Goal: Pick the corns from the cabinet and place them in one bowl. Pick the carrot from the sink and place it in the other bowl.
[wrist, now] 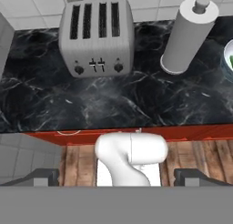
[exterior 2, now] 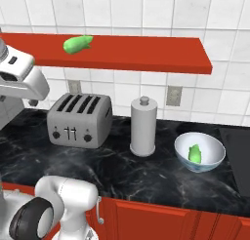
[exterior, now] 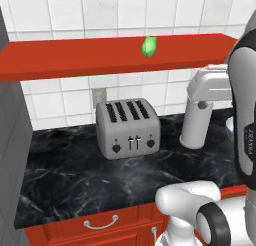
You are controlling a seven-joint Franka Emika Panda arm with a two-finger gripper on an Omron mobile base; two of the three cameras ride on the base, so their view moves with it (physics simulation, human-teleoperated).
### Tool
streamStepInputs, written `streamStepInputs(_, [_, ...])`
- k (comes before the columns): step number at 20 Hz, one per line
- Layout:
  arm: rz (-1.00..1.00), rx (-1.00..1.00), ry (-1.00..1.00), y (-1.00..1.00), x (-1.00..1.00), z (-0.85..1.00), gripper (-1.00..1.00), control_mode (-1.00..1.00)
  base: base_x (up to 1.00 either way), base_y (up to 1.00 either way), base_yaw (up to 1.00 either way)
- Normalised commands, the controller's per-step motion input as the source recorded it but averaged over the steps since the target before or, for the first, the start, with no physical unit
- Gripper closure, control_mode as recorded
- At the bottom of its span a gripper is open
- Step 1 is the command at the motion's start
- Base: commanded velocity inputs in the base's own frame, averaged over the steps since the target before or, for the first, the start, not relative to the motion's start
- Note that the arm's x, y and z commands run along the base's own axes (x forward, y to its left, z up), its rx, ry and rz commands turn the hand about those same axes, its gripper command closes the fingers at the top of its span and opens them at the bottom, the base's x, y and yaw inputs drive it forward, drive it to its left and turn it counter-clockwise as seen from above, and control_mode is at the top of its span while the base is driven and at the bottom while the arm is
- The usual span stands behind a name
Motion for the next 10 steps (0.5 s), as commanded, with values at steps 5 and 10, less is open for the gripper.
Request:
streamStepInputs(5, [0.0,-0.06,-0.02,0.02,0.26,0.05,-1.0,-1.0,0.0,0.0,0.0])
streamStepInputs(10, [0.0,-0.09,-0.16,0.01,0.54,0.0,-1.0,-1.0,0.0,0.0,0.0])
